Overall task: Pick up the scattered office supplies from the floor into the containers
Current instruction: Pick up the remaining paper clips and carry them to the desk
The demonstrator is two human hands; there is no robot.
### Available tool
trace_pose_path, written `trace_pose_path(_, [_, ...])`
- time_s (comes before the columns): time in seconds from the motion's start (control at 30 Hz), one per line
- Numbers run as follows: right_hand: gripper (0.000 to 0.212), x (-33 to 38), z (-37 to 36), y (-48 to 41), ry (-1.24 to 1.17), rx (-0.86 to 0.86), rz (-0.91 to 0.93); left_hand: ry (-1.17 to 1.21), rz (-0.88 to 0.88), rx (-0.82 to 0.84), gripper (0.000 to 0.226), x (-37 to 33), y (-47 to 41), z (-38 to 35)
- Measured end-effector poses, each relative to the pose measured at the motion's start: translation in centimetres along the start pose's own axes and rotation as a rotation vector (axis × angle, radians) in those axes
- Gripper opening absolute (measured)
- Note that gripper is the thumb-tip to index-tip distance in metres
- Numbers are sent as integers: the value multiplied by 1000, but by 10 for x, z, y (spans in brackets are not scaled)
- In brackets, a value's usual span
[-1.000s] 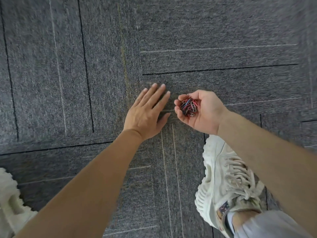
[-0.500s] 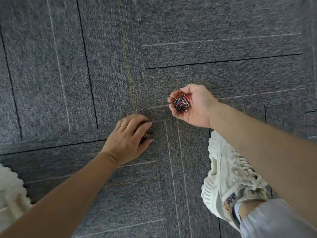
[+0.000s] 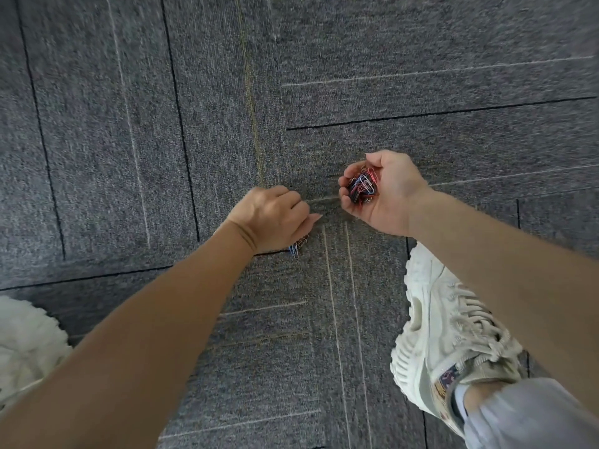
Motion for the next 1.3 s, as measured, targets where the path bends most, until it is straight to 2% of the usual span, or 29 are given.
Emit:
trace_pose_path(0.07, [43,2,4,1,-4,-9,-3,88,121,128,47,5,-8,-3])
trace_pose_path(0.1, [41,2,6,1,-6,-10,-7,172,263,201,50,13,-11,-2])
trace_pose_path(0.17, [39,2,7,2,-18,3,-16,438,675,282,49,40,-6,-2])
trace_pose_path(0.2, [38,1,6,3,-23,10,-21,628,920,268,47,54,4,-1])
trace_pose_path(0.27, [38,0,4,4,-33,27,-30,1024,1338,124,45,77,27,0])
trace_pose_path(0.33, [38,-3,-1,5,-51,60,-43,1444,1586,29,46,82,46,-6])
trace_pose_path(0.37, [37,-4,-4,5,-67,81,-49,1666,1636,32,47,77,51,-10])
trace_pose_path(0.47, [35,-8,-16,6,-115,165,-57,2134,1593,58,43,58,55,-17])
trace_pose_path(0.53, [32,-10,-26,7,-148,224,-59,2307,1541,8,38,52,54,-15])
trace_pose_path(0.6, [31,-11,-35,8,-173,270,-62,2366,1539,-4,36,48,54,-14])
trace_pose_path(0.7, [31,-15,-46,9,-184,310,-65,2282,1585,108,33,48,57,-11])
trace_pose_path(0.83, [30,-24,-54,6,-186,269,-62,1997,1709,262,33,61,65,-4])
trace_pose_path(0.93, [18,-31,-59,4,-199,209,-69,1960,1700,415,32,62,70,1])
trace_pose_path(1.0, [19,-38,-62,1,-191,180,-92,1934,1684,508,32,60,75,0])
trace_pose_path(1.07, [29,-44,-63,-3,-163,152,-107,1921,1724,508,33,59,82,-2])
trace_pose_path(1.2, [33,-50,-72,-6,-171,135,-111,1979,1778,331,32,61,85,0])
trace_pose_path(1.3, [32,-53,-81,-5,-173,101,-120,1963,1753,347,33,66,87,6])
Point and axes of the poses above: each hand's wrist, its own y-axis away from the middle knuckle, its own z-axis out of the back of the hand, x = y × z, the point moved 7 cm from there along -y, towards the middle knuckle, and after that the axes turned 12 degrees about -y, right-handed, at the moved point
